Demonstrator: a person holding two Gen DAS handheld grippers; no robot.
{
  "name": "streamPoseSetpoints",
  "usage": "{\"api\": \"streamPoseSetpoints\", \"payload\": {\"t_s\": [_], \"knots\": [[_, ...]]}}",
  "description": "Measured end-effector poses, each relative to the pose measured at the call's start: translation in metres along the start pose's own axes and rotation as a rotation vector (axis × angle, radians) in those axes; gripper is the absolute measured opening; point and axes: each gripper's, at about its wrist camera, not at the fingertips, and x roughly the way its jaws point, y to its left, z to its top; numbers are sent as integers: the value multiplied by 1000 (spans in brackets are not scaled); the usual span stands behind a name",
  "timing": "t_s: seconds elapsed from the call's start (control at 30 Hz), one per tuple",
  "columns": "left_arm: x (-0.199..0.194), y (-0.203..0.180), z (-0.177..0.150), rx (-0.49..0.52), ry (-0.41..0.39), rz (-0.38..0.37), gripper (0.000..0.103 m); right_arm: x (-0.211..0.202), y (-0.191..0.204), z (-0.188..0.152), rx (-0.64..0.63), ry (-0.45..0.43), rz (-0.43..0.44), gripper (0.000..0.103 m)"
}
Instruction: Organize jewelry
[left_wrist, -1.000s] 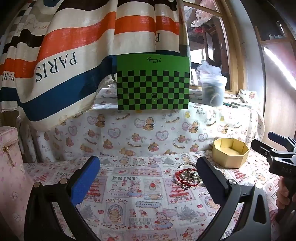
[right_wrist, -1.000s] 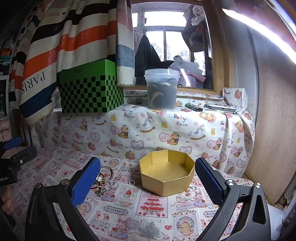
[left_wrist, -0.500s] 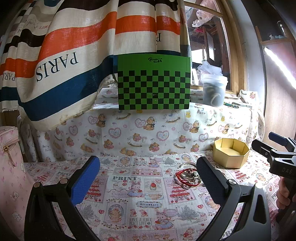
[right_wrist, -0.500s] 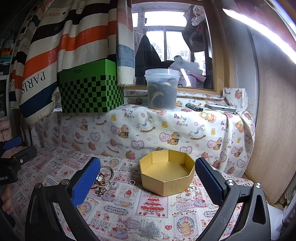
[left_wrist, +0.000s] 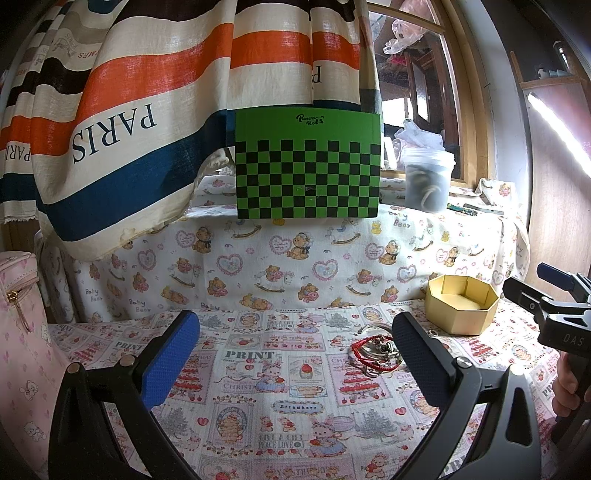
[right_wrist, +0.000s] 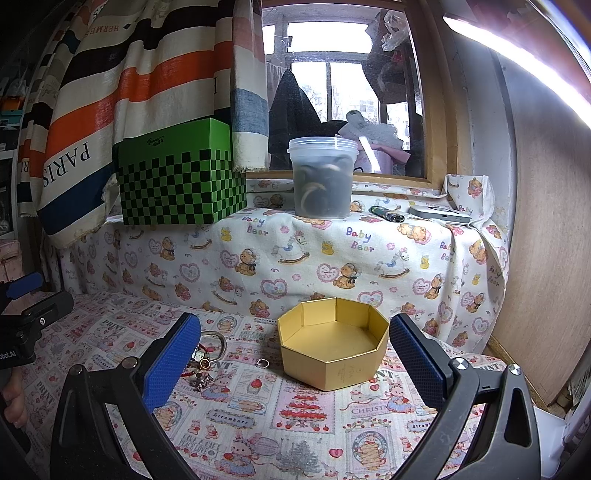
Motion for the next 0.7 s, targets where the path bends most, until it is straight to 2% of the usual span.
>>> {"api": "streamPoseSetpoints", "payload": {"t_s": [0.5,0.7], "knots": [[-3,1,1,5,-7,-23,103,0,0,0,0,1,0,103],[-4,4,1,-19,-2,48,103,1,0,0,0,1,0,103]]}}
